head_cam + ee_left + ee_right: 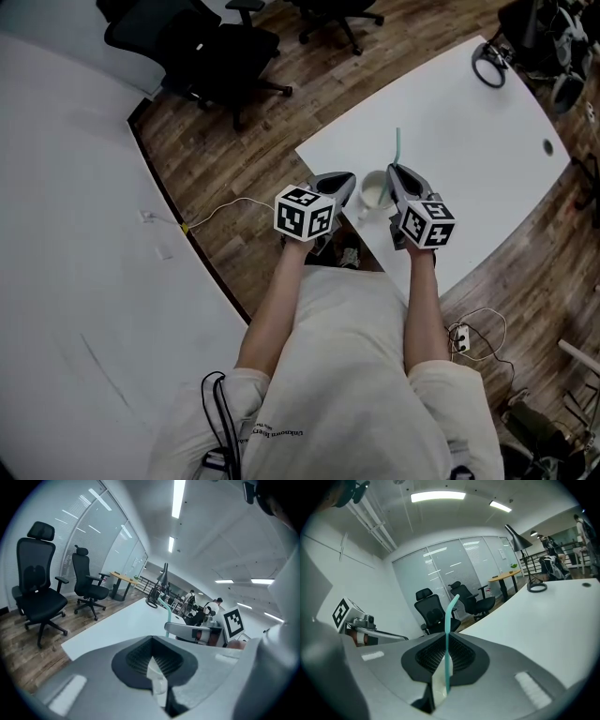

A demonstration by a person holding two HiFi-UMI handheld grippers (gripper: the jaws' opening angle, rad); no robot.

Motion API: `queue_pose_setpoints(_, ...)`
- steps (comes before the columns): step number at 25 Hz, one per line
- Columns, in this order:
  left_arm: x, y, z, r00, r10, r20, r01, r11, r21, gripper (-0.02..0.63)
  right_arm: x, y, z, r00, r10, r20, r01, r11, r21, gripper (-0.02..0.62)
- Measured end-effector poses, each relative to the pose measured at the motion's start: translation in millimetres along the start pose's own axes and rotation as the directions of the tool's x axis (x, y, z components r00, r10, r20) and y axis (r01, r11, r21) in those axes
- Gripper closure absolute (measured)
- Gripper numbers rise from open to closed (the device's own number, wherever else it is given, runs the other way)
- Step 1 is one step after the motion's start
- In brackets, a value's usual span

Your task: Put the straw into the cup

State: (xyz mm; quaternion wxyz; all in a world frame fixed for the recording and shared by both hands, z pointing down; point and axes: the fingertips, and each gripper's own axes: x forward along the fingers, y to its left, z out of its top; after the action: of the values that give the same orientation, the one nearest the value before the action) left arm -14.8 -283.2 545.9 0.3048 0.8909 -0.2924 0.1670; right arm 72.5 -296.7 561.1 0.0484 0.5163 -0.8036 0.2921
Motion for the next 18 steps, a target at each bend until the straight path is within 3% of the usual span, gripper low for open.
queue_pose_setpoints(10,7,-1,-11,1.000,-0.008,-0.026,0.008,1.000,-0.014,0.604,8,1,-21,0.998,-0.011,-0.067,0.008,0.999,-0.040,0.551)
queue_pose_setpoints(18,7,8,-15,0.998,-0.017,-0.052,0.017,1.000,-0.010,0.605,23,8,-27,0.996,-0.007,-0.086,0.006,1.000,-0.019,0.549)
